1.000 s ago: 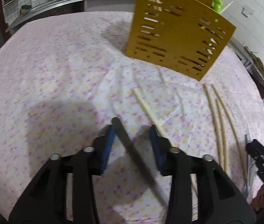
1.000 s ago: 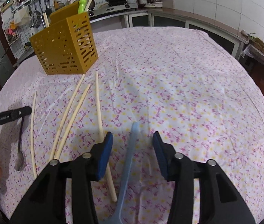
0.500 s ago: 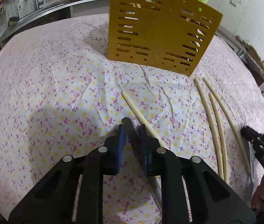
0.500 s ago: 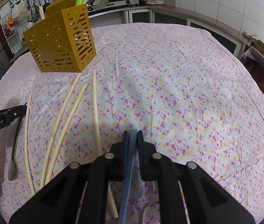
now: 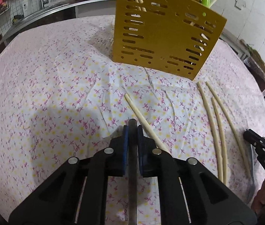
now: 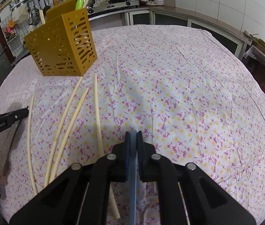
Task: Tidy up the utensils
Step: 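Lift both spoons and carry them above the yellow caddy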
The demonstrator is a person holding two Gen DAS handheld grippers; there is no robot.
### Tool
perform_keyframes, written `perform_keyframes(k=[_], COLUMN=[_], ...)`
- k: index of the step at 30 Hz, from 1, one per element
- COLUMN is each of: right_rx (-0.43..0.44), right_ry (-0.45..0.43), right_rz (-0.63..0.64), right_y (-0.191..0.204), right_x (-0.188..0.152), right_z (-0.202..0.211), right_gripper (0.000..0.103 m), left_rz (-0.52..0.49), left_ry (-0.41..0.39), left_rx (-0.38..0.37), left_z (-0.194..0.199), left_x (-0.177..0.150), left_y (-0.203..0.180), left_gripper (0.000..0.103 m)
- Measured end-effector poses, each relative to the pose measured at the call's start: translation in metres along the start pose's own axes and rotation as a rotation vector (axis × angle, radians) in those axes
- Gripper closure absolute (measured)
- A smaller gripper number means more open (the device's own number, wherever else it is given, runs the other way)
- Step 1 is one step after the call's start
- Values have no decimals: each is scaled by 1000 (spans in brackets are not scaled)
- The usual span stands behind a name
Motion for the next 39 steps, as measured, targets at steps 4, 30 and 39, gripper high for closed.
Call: perform_keyframes(k=[4,30,39], right_rx=[22,89,101], right_ry=[-38,-335,-409], right_rz=[-27,-56,-32], right_y=[-2,7,18], right_x=[8,58,62], right_z=[13,129,162], right_gripper=[96,96,96], left_rz=[30,41,30], left_ry=[-27,-296,-360], left_rx=[-24,-3,14], left_z=[14,129,158], left_x=[-2,30,35], left_y=[7,37,38], left_gripper=[95,95,96])
Point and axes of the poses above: each gripper's, at about its wrist camera, not at the fingertips, and z roughly against the way its jaws point, y to its left, x to its top, the point moved 8 cm from there along -z, roughly the way its jaws point, and after that the axes turned 10 degrees about -z, right-handed, at the moved point
